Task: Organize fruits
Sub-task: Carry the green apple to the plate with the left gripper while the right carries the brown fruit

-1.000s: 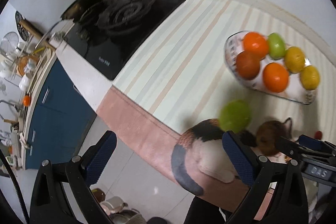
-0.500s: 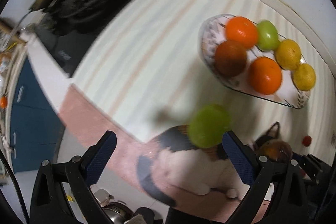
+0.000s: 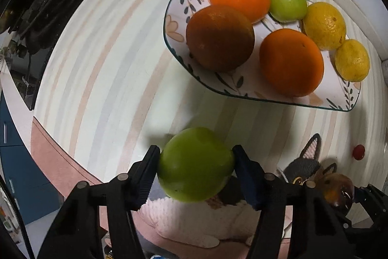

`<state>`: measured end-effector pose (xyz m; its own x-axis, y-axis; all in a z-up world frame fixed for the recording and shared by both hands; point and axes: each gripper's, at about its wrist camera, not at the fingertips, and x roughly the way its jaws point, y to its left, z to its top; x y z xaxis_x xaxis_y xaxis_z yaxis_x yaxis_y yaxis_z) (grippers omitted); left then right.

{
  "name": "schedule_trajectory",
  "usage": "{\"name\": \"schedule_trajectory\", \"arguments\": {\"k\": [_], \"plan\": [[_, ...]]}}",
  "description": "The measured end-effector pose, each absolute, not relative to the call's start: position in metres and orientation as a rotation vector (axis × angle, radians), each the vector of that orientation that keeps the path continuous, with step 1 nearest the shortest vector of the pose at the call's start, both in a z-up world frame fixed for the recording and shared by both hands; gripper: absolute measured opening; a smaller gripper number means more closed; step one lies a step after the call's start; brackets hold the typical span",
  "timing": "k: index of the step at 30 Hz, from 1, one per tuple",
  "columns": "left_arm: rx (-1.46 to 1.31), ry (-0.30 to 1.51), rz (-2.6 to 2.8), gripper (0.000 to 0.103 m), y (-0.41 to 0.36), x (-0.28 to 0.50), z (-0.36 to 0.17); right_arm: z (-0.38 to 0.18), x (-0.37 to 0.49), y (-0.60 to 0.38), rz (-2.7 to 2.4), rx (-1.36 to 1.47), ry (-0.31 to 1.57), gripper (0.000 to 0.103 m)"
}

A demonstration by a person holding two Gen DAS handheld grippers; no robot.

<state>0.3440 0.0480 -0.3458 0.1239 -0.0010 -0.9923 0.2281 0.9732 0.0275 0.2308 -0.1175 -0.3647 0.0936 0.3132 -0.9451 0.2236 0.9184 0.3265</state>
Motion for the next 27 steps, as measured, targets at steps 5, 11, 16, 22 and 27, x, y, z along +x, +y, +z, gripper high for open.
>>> {"name": "schedule_trajectory", "arguments": {"k": [5,11,16,22,27], "plan": [[0.147,1.454,-0.203,0.059,0.056,0.328,-0.345,-0.367,0.228,-0.122,0.077,0.456,1.502,0.070],[0.121,1.470,-0.222,0.059,0.055,0.298,-0.348,-0.369,0.231,-0.124,0.086,0.457,1.505,0.070],[0.125,1.465,-0.228,0.059,0.049,0.294,-0.349,-0.367,0.234,-0.121,0.099,0.413,1.512,0.069],[0.094,1.451,-0.254,0.059,0.032,0.287,-0.332,-0.360,0.230,-0.121,0.096,0.443,1.488,0.069],[0.046,1.400,-0.307,0.059,0.027,0.300,-0.294,-0.336,0.241,-0.133,0.101,0.507,1.421,0.069]]}}
